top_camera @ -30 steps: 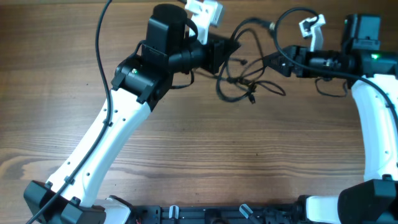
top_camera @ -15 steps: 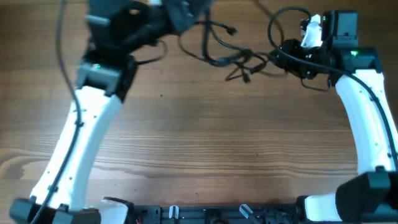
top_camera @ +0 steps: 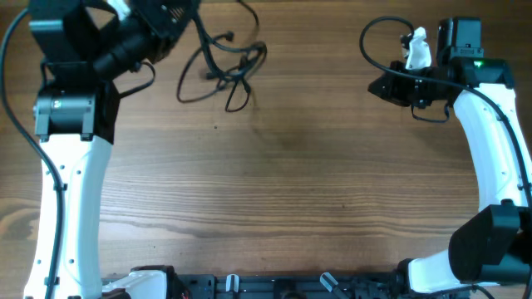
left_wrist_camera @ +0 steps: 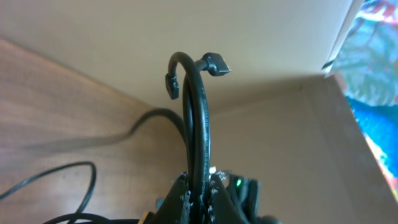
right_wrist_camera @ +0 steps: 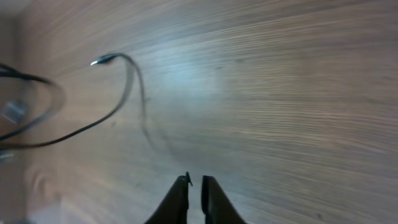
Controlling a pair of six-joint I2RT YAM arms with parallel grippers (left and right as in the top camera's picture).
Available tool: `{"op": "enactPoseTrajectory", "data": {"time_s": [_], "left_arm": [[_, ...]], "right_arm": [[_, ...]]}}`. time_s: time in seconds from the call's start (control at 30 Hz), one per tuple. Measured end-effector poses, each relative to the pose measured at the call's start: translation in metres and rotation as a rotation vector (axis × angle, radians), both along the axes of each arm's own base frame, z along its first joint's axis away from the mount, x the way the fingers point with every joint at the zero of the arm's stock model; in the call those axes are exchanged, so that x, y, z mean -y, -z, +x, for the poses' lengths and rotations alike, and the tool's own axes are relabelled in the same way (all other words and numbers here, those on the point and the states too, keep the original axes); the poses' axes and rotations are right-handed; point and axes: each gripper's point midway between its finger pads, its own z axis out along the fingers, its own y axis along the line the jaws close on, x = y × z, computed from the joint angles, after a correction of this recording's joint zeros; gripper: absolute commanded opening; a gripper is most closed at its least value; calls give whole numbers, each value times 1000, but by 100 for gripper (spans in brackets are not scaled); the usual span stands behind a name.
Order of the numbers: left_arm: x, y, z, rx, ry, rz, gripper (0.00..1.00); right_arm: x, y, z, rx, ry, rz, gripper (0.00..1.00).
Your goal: Untangle cables
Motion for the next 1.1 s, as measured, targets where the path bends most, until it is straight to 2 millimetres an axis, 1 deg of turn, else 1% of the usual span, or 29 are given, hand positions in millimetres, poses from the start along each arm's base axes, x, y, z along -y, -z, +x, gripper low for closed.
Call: {"op": "enactPoseTrajectory", "data": {"time_s": [0.03,0.07,0.1,0.17,0.2,0.23,0.33,0.37,0.4,0.43,0.47,0.5,0.53,0.57,0.6,0.63,0.67,0.73,0.83,0.87,0.9,1.03,1.1], "left_arm": [[7,4,-3,-6,20,13,4],[20,10,-10,-14,61,36,4],[30,13,-15,-17,91,51,4],[47,27,-25,-44,133,98,4],[59,41,-34,-80,159,144,4],[69,51,-41,-101,174,183,4],[92,81,-56,-156,193,309,4],[100,91,-59,-170,198,352,4],[110,107,-62,-195,207,406,4],[115,119,-63,-217,212,440,9],[119,127,-63,-233,215,462,24],[129,157,-61,-277,230,539,40],[134,172,-59,-285,248,583,51],[138,182,-58,-288,260,609,56],[142,194,-57,-288,280,647,65],[144,202,-56,-289,293,671,78],[146,210,-55,-283,309,699,85],[145,211,-53,-255,318,728,89],[143,208,-52,-207,337,761,89],[142,205,-52,-194,332,768,87],[139,201,-52,-178,326,773,83],[123,170,-51,-109,273,767,77],[116,161,-51,-99,253,764,72]], "right_arm": [[-4,-3,-1,13,-26,17,15],[-8,-9,-3,34,-54,37,18],[-11,-14,-4,50,-69,46,21],[-13,-23,-8,78,-86,56,24],[-15,-32,-11,103,-96,61,27],[-15,-38,-12,121,-99,64,29],[-14,-51,-15,156,-97,67,34],[-13,-52,-15,161,-93,67,41],[-12,-52,-15,161,-88,66,48],[-10,-52,-14,159,-81,62,55],[-7,-51,-14,147,-62,62,60],[-5,-50,-14,142,-52,59,64],[-4,-50,-14,139,-43,58,66],[-3,-50,-14,133,-33,59,67],[-1,-49,-13,129,-26,57,69],[-1,-48,-13,123,-16,56,72],[0,-48,-14,120,-13,53,73],[2,-47,-13,115,-2,47,75],[3,-46,-13,110,5,41,76],[3,-46,-13,110,6,39,75],[3,-46,-13,109,7,38,76],[5,-44,-14,102,14,25,76],[7,-41,-15,87,23,13,77]]}}
